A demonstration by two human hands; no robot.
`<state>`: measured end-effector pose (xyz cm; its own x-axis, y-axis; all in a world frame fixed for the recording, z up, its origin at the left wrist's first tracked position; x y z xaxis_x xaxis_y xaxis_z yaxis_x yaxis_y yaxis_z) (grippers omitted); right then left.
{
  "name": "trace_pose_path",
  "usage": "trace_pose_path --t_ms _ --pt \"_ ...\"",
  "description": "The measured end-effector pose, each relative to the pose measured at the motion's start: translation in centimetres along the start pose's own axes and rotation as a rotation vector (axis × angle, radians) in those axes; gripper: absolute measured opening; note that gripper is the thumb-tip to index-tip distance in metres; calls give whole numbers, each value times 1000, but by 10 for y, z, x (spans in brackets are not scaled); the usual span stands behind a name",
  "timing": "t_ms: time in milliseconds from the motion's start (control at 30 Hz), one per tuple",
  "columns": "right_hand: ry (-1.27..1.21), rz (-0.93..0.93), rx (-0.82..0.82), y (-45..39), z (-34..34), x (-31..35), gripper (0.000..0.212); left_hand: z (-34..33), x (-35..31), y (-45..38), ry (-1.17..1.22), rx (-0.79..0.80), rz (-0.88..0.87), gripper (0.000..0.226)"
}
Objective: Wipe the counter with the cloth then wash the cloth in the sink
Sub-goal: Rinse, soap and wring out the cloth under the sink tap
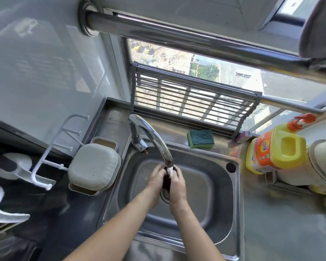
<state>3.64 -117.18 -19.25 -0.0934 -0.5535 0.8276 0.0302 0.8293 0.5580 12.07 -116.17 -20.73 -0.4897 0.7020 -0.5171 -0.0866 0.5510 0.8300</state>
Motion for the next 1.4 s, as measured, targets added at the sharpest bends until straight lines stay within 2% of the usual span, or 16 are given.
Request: trace_pose_path --t_ms 33,133,267,367,433,500,567,633,733,800,900,967,1067,1100,1300,1400 --pt "24 -4 -56 -4 3 0 32 -9 9 5 -29 35 19 25" --pt "120 6 -273 -17 27 5 24 -33 22 20 154 133 38 34" --pt "205 58 -227 -1 15 10 26 -26 1 9 259 99 65 67" --pt "187 94 -142 15 2 6 28 -12 8 -6 55 95 277 84" --pt "135 98 -162 9 8 2 32 -7 24 -2 -123 159 443 78" --pt "101 124 -224 0 18 6 26 -9 35 3 -210 200 494 71" --pt "154 176 -240 -5 20 15 16 -11 31 2 -215 143 413 55" --pt "299 216 -246 -4 18 23 19 -8 24 -6 -167 30 278 35" --pt "450 196 -330 0 22 25 21 3 8 -24 -230 -128 40 13" --pt "479 82 -260 -4 18 16 18 0 1 -16 -187 -128 -10 20" --pt "509 -27 -180 -10 11 5 35 -13 -4 10 -29 -35 2 25" --pt "546 14 -206 -11 11 9 38 -11 4 8 4 -35 32 35" --pt "623 94 -197 -12 12 20 33 1 9 -2 -15 -121 -16 40" --pt "633 105 -191 -12 13 23 37 4 9 -3 -29 -138 -20 40" --pt "642 228 -85 -8 9 34 41 7 -1 11 -145 -155 -7 43" --pt "546 219 11 -10 12 34 39 3 -6 16 -282 -102 -142 41"
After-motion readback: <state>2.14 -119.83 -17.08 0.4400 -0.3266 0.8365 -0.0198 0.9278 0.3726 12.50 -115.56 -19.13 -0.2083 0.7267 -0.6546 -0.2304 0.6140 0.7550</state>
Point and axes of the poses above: each hand's wrist, its own y-axis away from the middle knuckle, its own z-axis out of the back of the hand, x = y × z, the point moved 7 cm from there along -y, towards the middle knuckle, and after that the axes turned 6 degrees about z, right-handed, at the moved point
